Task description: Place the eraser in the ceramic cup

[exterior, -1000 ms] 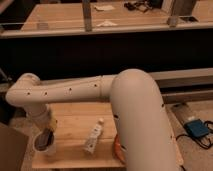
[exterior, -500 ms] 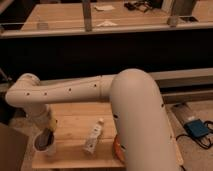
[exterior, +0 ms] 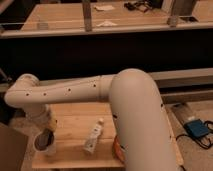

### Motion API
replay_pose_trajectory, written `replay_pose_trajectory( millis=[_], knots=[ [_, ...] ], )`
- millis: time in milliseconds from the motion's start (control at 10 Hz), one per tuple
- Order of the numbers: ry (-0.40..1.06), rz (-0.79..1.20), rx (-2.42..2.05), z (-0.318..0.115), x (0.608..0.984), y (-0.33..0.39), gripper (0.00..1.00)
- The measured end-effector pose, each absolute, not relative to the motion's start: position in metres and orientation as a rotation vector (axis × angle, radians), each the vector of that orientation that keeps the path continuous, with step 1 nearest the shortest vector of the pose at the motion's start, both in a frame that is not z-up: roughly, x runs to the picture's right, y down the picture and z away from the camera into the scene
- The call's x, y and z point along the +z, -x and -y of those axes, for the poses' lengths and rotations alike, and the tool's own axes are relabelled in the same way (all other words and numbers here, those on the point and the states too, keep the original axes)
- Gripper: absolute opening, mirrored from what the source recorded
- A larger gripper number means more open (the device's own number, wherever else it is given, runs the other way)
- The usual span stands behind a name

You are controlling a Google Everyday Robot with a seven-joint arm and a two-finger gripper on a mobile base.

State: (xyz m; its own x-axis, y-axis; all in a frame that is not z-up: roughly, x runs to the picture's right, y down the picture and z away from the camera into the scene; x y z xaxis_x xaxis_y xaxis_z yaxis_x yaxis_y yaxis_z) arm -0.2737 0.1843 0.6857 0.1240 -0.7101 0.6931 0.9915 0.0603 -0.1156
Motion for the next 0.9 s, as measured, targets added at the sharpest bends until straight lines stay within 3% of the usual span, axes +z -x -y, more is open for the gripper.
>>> replay_pose_trajectory(
  millis=[200,700,900],
  knots=[
    [0.664,0.528,-1.384,-0.1844,0.686,0.274,0.09],
    [0.662,0.523,-1.389,-0.1845,0.6865,0.275,0.15],
    [0.662,0.521,-1.39,-0.1845,0.6866,0.2755,0.09]
  ],
)
